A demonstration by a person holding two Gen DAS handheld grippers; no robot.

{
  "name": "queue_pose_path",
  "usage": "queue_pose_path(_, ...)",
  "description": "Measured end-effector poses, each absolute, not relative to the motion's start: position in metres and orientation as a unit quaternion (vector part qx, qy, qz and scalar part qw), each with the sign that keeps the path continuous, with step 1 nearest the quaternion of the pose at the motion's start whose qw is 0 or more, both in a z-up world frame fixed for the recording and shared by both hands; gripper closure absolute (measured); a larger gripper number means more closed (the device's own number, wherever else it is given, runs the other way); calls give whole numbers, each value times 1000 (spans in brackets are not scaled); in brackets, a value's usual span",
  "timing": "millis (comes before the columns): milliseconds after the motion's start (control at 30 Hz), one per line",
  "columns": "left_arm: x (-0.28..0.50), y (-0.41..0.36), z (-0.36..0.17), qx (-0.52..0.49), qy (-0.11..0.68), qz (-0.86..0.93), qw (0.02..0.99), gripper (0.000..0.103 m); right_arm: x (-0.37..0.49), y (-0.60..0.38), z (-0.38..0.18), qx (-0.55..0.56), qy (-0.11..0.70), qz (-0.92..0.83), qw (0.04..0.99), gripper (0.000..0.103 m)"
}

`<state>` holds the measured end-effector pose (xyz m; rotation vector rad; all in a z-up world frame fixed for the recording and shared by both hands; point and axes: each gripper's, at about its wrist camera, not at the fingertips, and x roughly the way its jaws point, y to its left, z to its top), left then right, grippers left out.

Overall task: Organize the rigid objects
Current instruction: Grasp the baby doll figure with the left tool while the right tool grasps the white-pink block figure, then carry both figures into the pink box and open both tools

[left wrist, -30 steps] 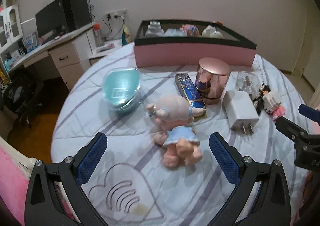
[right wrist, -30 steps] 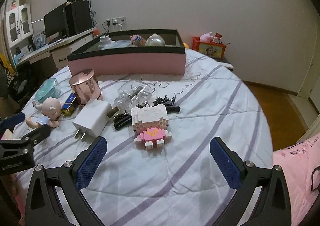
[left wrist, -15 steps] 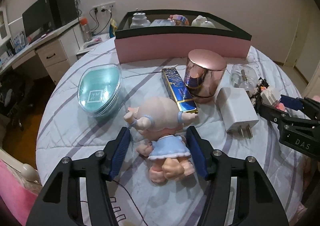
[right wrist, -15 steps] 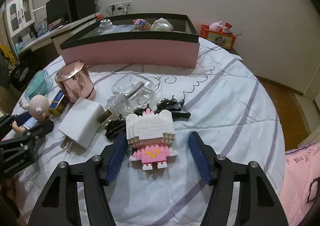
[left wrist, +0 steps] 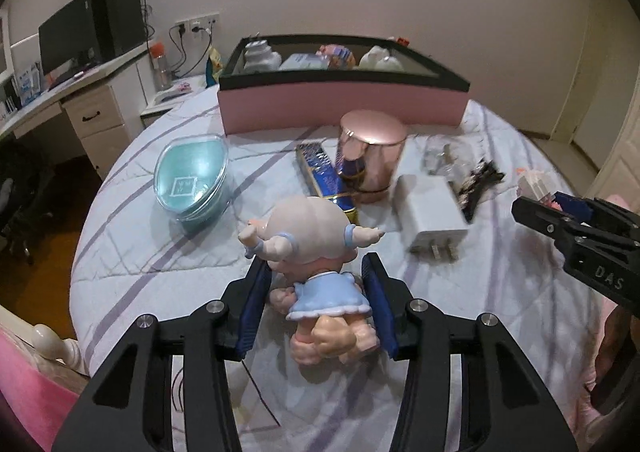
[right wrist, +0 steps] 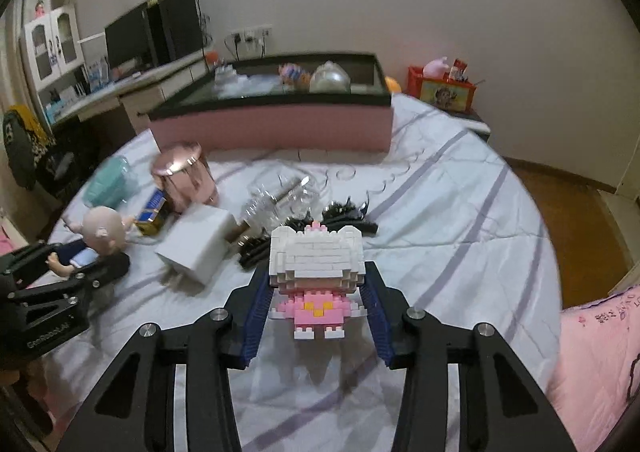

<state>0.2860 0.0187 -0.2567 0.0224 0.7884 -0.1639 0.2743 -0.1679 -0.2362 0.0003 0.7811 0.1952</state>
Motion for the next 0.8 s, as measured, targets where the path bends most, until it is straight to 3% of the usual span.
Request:
queue_pose_path(533,219,-4,-147,30,229,-63,971,55,204,-158,-141,5,227,108,968,57)
queue_pose_path(800,205,-8,-111,53,178,-47,981,55,195,-161,-116,8,192,107,976,57)
